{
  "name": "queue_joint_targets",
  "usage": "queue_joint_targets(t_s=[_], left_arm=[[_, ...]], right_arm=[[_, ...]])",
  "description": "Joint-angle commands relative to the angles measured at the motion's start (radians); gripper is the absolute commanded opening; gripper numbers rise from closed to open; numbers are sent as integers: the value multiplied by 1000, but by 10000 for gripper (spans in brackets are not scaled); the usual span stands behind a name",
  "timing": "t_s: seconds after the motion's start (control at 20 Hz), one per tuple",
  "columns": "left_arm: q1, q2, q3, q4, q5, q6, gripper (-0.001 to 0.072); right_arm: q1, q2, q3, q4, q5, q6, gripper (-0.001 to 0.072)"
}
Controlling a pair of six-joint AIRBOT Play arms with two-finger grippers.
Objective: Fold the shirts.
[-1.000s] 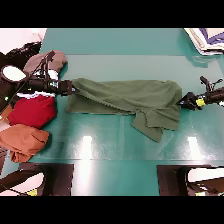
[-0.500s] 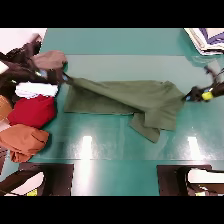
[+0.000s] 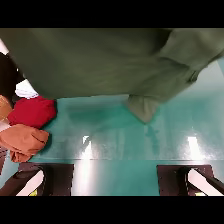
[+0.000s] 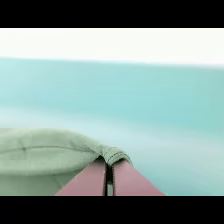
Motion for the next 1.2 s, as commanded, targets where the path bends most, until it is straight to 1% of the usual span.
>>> queue_joint_targets(t_s=[0.0,0.15,0.25,0.35,0.45,0.55,0.65,0.7,0.75,0.85,0.9,0.95,1.05,1.1,1.15], left_arm=[[6,23,237,-4,34,-52,23],[5,69,258,-9,97,-75,23],[5,80,264,-11,112,-131,23],[6,79,257,2,83,-147,23],[6,79,169,16,5,-159,23],[6,72,0,41,-63,-190,23],[5,35,-187,53,-136,-198,23],[5,4,-279,53,-164,-196,23],[5,-40,-360,53,-186,-195,23],[5,-137,-491,60,-201,-164,23],[5,-190,-540,66,-197,-153,23],[2,-255,-577,72,-184,-143,23],[-1,-394,-600,71,-113,-139,23],[-4,-454,-599,68,-47,-121,23],[-4,-508,-599,36,58,-89,23]], right_arm=[[-53,119,171,8,-60,10,18],[-163,192,204,7,-60,10,17],[-246,227,180,10,-57,14,17],[-295,249,118,10,-49,13,17],[-301,217,79,12,3,18,17],[-287,133,79,19,97,51,17],[-225,14,79,3,211,64,17],[-167,-60,79,-27,257,85,17],[-98,-137,78,-93,299,116,17],[8,-294,79,-219,404,152,17],[46,-373,79,-251,458,167,17],[79,-459,79,-261,502,178,17],[124,-599,79,-275,512,187,17],[139,-656,79,-279,486,189,17],[151,-708,79,-280,435,189,17]])
